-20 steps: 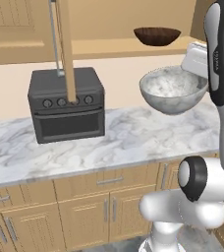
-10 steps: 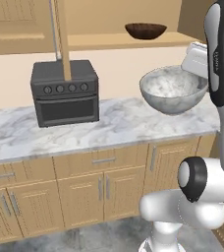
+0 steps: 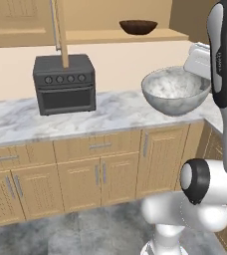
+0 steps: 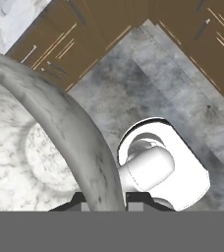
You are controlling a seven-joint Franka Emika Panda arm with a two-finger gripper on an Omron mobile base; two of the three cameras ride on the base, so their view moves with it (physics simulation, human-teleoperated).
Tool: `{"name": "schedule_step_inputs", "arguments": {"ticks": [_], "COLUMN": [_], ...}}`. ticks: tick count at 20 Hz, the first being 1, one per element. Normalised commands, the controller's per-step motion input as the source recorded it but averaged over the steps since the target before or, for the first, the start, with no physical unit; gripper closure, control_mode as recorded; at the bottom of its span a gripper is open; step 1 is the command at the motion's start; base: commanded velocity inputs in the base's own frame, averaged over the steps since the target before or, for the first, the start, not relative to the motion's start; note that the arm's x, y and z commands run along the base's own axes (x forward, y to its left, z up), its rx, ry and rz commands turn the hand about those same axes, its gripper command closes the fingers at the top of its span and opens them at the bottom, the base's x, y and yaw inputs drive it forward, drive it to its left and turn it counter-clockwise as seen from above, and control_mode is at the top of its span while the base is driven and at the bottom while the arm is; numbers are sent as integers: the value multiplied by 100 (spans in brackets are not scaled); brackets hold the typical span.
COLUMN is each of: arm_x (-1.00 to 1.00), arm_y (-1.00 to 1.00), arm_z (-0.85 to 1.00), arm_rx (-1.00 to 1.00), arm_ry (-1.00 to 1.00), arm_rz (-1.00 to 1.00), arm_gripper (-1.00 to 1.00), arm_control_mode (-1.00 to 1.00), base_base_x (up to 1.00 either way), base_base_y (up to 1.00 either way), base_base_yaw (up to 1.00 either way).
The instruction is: Move the bowls from the cabinet to the plates on the dining table.
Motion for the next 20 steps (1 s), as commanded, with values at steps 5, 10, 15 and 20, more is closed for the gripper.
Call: {"name": "schedule_step_inputs", "arguments": {"ticks": [5,10,15,20], "arm_x": [0,0,0,0], "arm_y": [0,0,0,0], "arm_z": [0,0,0,0], "arm_rx": [0,0,0,0], "arm_ry": [0,0,0,0], "arm_rz": [0,0,0,0], "arm_gripper": [100,100,100,100], "arm_control_mode": [100,100,100,100], "base_base_x": [-62,-62,-62,-62], "base_base_y": [-3,0,0,0], "base_base_yaw": [0,0,0,0]}}
